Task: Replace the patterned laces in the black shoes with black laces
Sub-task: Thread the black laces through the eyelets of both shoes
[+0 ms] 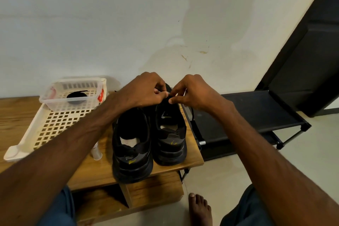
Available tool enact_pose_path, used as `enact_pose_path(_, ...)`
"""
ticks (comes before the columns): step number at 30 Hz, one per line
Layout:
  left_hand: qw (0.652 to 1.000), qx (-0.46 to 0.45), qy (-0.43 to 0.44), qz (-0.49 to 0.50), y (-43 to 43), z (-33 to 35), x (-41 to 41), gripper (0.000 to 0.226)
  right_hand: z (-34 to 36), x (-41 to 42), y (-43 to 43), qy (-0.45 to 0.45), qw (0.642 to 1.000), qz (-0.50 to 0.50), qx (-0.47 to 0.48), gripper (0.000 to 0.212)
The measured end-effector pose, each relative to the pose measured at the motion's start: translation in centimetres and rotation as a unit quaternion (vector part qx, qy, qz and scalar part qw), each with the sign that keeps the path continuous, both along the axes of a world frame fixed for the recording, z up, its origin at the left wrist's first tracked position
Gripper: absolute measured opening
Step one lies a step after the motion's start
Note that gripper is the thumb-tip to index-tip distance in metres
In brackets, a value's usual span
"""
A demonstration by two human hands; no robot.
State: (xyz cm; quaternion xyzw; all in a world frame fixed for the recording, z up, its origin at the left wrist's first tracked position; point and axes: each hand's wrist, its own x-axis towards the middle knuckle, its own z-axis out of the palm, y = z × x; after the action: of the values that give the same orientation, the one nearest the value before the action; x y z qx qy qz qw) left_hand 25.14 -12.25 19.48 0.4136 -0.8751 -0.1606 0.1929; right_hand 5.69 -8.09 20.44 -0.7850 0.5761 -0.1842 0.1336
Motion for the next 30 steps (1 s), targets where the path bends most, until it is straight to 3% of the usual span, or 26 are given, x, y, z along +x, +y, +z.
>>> enact_pose_path(3,1.000,0.026,0.012,-0.005,-0.4,0.4,0.0,0.019,0.6,-0.6,0.3,0.008,1.000,-0.005,-0.011,0.010)
enact_pose_path(6,0.991,0.126,0.036,-0.007,-0.4,0.7,0.3,0.018,0.9,-1.1,0.9,0.021,1.000,0.010,0.010,0.007)
enact_pose_path(9,0.977,0.202,0.067,-0.019,-0.1,1.1,0.5,0.018,1.3,-0.9,1.4,-0.020,0.999,0.024,0.010,0.011)
enact_pose_path(12,0.972,0.215,0.092,-0.029,0.3,1.6,0.9,0.017,1.4,-0.3,1.0,-0.059,0.998,0.016,-0.030,0.016)
enact_pose_path(14,0.982,0.171,0.077,-0.029,0.8,1.8,1.0,0.010,0.9,0.4,0.3,-0.080,0.995,0.005,-0.060,0.015)
enact_pose_path(16,0.997,0.065,0.028,-0.017,1.4,1.6,0.8,0.012,0.1,1.2,-0.4,-0.098,0.993,-0.007,-0.066,0.016)
enact_pose_path(21,0.986,-0.160,-0.042,0.033,2.1,0.6,0.8,0.024,-1.5,1.8,-2.1,-0.063,0.998,-0.015,0.028,0.015)
enact_pose_path(25,0.984,-0.176,0.003,-0.015,2.0,0.3,1.2,0.023,-1.4,1.6,-2.4,-0.054,0.997,-0.035,0.035,0.013)
enact_pose_path(30,0.992,-0.095,0.045,-0.062,1.4,0.0,1.6,0.015,-0.5,1.5,-2.4,0.017,0.997,-0.026,0.073,0.018)
